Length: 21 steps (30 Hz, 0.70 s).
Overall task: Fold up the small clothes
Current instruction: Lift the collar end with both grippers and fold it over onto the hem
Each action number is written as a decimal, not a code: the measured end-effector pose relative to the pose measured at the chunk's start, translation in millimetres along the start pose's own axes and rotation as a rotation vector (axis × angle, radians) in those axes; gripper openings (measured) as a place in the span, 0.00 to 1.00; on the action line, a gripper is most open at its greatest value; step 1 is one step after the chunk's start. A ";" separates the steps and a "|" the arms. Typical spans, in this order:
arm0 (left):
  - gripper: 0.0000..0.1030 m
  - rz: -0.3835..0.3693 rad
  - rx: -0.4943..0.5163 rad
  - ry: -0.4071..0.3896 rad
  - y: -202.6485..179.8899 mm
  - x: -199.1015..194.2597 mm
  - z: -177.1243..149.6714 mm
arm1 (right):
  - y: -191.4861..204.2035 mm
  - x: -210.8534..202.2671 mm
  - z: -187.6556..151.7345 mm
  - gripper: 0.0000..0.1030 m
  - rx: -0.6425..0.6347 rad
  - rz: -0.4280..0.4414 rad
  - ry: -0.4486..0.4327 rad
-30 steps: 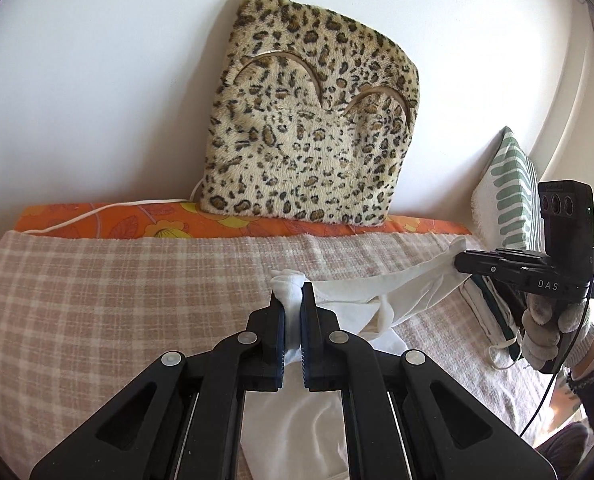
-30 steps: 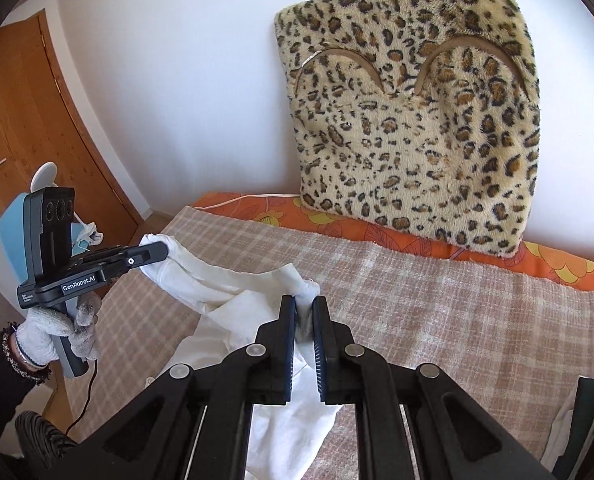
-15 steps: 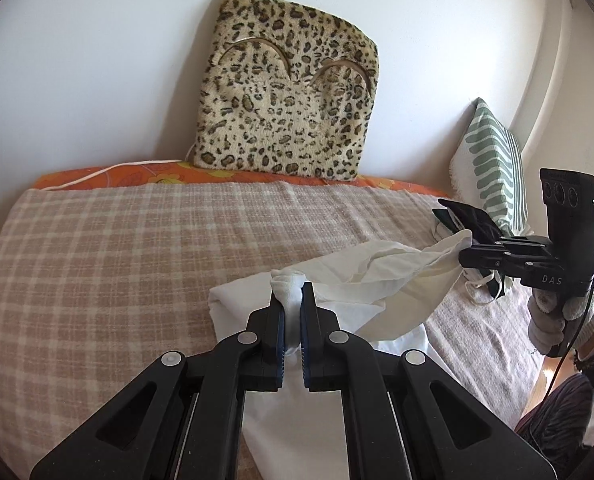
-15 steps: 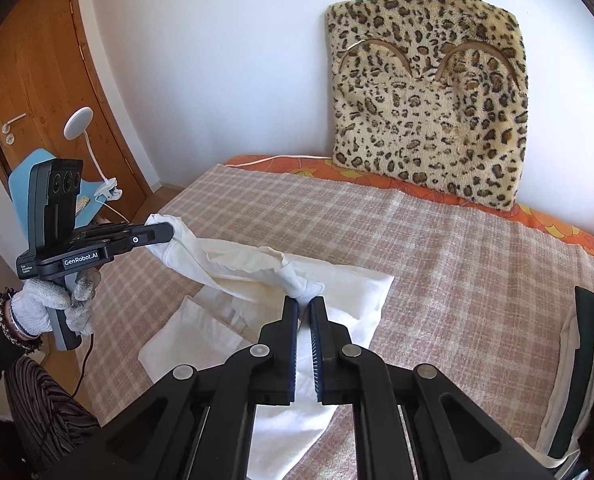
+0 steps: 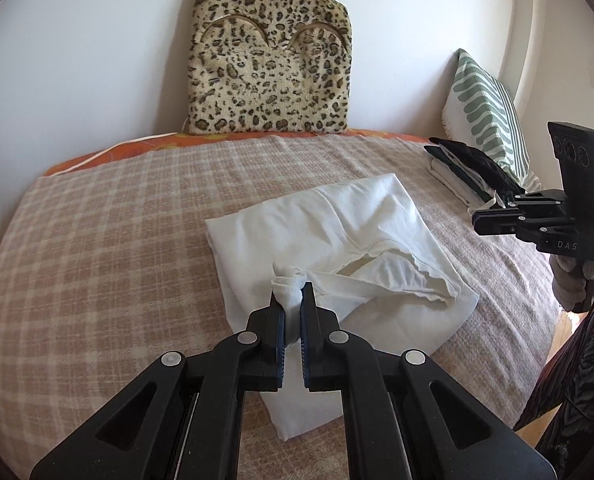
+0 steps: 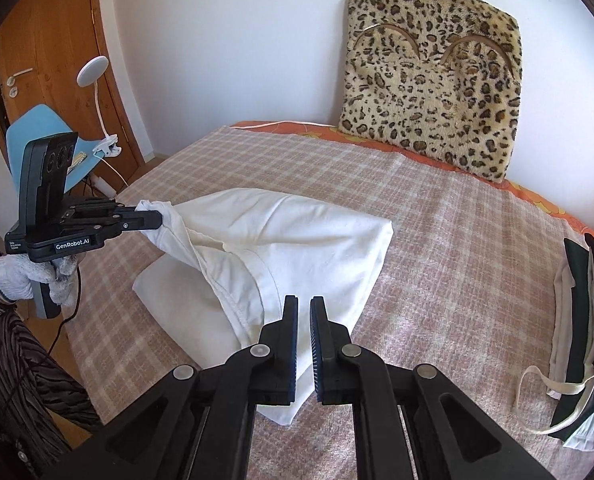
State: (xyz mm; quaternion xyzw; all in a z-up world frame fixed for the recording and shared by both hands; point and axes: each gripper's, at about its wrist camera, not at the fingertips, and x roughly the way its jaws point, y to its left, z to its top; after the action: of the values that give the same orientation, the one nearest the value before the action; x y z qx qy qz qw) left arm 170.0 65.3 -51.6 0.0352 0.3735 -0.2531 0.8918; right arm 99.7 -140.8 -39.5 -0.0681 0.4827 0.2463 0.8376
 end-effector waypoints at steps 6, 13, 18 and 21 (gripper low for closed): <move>0.05 0.017 0.076 0.021 -11.6 4.8 -12.4 | -5.2 10.7 -24.7 0.33 0.096 0.047 0.062; 0.09 0.024 0.094 0.042 -9.6 4.8 -20.1 | -28.7 36.3 -35.3 0.46 0.271 0.113 0.111; 0.18 0.011 0.147 0.042 -17.9 1.3 -24.8 | -33.1 46.2 -35.6 0.28 0.303 0.142 0.117; 0.18 0.003 0.189 0.058 -24.4 4.5 -28.3 | -27.0 45.4 -32.4 0.09 0.278 0.140 0.108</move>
State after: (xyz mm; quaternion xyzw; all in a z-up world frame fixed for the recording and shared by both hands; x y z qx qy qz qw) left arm 142.7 49.3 -71.9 0.1271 0.3735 -0.2846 0.8737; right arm 106.2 -159.9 -98.1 0.0692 0.5601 0.2310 0.7926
